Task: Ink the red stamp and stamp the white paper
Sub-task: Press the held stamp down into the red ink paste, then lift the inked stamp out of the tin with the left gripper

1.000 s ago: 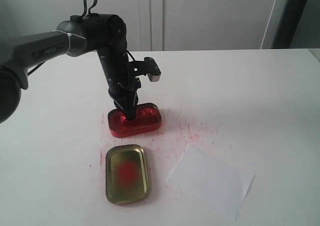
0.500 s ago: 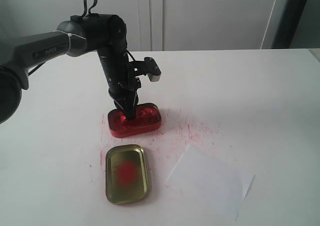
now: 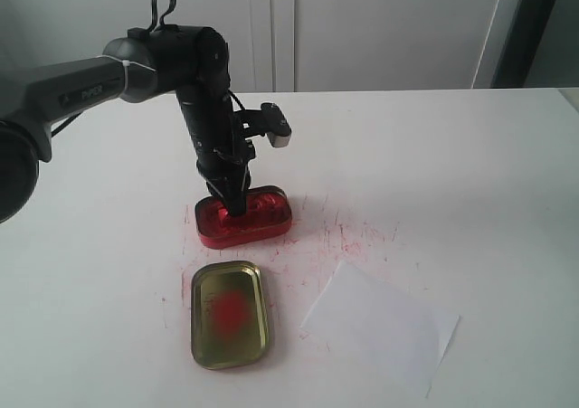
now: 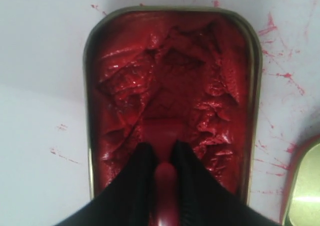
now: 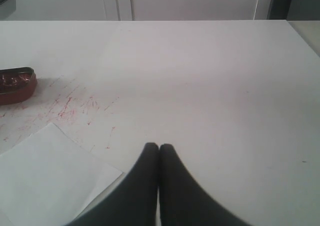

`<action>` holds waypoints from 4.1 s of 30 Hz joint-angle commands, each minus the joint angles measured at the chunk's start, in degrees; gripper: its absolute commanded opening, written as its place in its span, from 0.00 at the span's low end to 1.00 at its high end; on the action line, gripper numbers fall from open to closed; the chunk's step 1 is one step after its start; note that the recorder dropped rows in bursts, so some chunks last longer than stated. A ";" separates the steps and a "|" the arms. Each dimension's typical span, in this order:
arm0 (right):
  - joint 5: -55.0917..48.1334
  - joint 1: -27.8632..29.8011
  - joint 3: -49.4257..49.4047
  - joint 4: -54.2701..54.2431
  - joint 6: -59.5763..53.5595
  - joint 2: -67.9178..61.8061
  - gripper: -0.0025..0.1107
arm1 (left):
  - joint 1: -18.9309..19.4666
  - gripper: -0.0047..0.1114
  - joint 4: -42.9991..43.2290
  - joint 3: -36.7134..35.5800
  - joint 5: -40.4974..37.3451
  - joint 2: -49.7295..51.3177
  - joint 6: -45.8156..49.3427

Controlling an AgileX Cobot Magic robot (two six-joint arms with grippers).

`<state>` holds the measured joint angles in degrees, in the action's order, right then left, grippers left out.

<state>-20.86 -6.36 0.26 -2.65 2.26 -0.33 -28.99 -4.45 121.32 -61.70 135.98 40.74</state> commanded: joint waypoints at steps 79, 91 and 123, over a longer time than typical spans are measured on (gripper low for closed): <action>0.85 0.35 -0.26 0.08 0.10 0.33 0.02 | -5.98 0.04 20.19 2.02 -6.62 -1.45 -2.00; 0.85 0.35 -0.26 0.08 0.10 0.33 0.02 | -6.09 0.04 21.05 2.02 -6.75 -0.48 -3.97; 0.85 0.35 -0.26 0.08 0.10 0.33 0.02 | -10.25 0.04 30.81 2.13 -8.27 -3.94 -6.44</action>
<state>-20.86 -6.36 0.26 -2.65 2.26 -0.33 -38.79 27.20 122.99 -64.48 134.32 34.93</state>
